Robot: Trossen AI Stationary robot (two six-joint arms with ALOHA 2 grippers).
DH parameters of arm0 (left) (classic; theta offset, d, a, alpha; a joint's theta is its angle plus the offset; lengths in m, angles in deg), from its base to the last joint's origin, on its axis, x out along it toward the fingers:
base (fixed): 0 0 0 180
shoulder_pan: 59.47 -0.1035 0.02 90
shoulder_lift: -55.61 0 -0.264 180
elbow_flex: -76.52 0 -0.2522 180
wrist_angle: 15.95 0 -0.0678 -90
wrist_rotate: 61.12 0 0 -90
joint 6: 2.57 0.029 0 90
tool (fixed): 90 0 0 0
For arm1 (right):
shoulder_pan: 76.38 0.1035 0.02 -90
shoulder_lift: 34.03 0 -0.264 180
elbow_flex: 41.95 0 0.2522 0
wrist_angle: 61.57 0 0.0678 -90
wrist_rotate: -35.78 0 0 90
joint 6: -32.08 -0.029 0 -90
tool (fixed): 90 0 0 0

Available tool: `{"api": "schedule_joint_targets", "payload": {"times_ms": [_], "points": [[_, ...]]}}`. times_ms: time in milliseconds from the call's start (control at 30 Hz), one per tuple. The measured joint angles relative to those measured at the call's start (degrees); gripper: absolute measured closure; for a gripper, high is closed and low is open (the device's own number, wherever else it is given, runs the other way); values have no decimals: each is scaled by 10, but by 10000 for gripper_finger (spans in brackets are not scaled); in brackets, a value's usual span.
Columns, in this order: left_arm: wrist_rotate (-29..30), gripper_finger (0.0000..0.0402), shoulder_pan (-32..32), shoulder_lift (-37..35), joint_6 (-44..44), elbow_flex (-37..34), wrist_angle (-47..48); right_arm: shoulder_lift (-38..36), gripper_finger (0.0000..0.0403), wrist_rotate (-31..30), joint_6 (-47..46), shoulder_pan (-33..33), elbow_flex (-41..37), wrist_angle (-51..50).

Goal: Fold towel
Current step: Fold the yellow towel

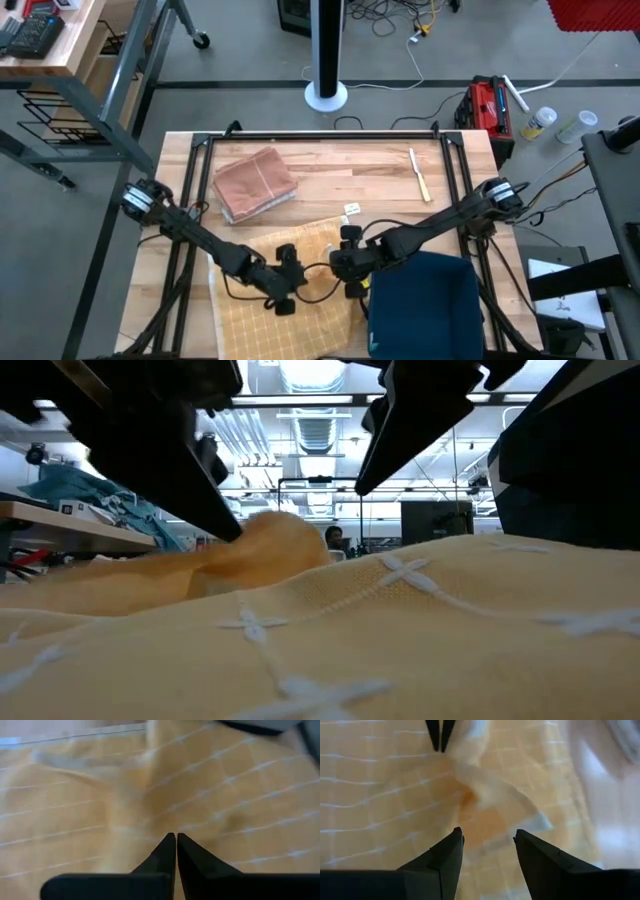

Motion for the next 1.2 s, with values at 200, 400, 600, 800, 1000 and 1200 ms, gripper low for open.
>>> {"api": "schedule_joint_targets", "payload": {"times_ms": [200, 400, 600, 800, 1000, 1200], "points": [[-5, 400, 27, 0, -26, 0, -27, 24, 228, 9, 2, -13, -5, 46], [41, 401, 33, -3, -14, 0, -27, 49, 222, 9, 3, -42, -5, 38], [131, 391, 19, -33, 20, 0, -6, 46, 222, 11, 3, -47, -5, 16], [145, 333, -8, -40, -1, 0, 70, 42, 222, 14, -3, -44, -5, 5], [146, 250, -53, -31, 7, 0, 71, 42, 222, 14, 2, -42, -5, -5], [99, 195, -87, -11, 19, 0, 63, 42, 222, 14, 4, -42, -5, -5]]}}
